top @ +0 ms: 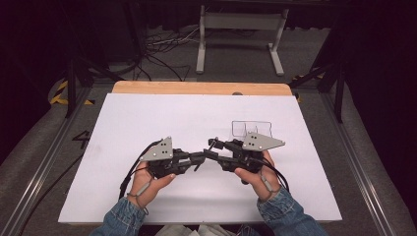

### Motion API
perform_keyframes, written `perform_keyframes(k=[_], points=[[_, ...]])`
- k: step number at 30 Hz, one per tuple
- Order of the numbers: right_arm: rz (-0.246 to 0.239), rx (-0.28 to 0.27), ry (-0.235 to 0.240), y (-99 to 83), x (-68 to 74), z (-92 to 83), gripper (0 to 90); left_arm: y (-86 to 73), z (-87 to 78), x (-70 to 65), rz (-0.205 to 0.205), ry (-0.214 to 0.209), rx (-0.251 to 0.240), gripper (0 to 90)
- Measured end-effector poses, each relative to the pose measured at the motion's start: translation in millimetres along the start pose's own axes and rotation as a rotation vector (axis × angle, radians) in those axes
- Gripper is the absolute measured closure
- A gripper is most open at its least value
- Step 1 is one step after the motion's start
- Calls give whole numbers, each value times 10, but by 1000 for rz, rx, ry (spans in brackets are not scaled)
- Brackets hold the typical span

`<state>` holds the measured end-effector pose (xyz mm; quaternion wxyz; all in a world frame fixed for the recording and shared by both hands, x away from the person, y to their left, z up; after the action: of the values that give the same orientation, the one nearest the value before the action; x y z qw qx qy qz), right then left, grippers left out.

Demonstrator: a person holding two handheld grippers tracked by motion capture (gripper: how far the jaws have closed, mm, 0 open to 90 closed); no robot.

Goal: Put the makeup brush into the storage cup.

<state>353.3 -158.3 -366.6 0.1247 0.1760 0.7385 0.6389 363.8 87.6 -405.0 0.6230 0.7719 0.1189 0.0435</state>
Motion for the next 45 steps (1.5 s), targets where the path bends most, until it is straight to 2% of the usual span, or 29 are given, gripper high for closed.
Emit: perform_keyframes(k=[2,3,4,6,8,15,16,17,18,19,22,23,25,26,27,31,35,40,45], points=[[3,-5,4,5,-3,-5,713,0,3,-5,3,1,-1,836],[3,-5,4,5,-3,-5,713,3,3,-8,8,2,2,836],[5,-7,15,9,0,-11,779,8,7,-19,14,0,5,836],[4,-7,20,13,-2,-19,829,12,19,-35,25,-2,7,836],[23,-13,44,14,-5,-22,843,13,27,-44,26,-3,6,836],[31,-13,52,19,-2,-26,847,15,24,-54,15,-5,3,833],[33,-13,53,20,-3,-26,847,15,24,-50,7,-3,3,813],[35,-15,54,23,-3,-28,847,12,35,-53,-7,12,-10,708],[36,-15,54,29,-2,-31,847,7,50,-59,-8,42,-18,564],[36,-16,56,40,2,-34,847,4,53,-63,-7,41,-18,454],[6,-3,43,93,21,-32,847,1,52,-68,-7,56,-19,356],[2,2,40,107,21,-34,847,-6,41,-48,-23,76,-40,312],[-7,8,32,129,14,-41,847,-17,21,-26,-81,105,-30,227],[-10,11,26,138,10,-45,847,-21,10,-13,-77,118,-25,187],[-10,11,26,138,10,-45,847,-21,10,-13,-77,118,-25,176],[-16,15,13,179,-12,-66,847,-27,-34,20,-83,171,-12,125],[-28,26,-3,243,-44,-100,847,-32,-79,47,-102,185,-11,113],[-35,23,-15,309,-79,-144,847,-59,-117,63,-101,204,-6,110],[-41,29,-43,390,-158,-199,847,-119,-149,105,-128,245,-5,71]])
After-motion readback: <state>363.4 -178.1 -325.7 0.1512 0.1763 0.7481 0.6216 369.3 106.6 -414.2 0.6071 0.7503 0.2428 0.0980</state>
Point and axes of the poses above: each handheld gripper's, and its own axes: z roughly forward along the jaws, y roughly out of its top, x roughly to its left, the point moved 1 cm from there along z, roughly forward along the jaws, and after that the axes turned 3 degrees about -z, right-handed, at the moved point
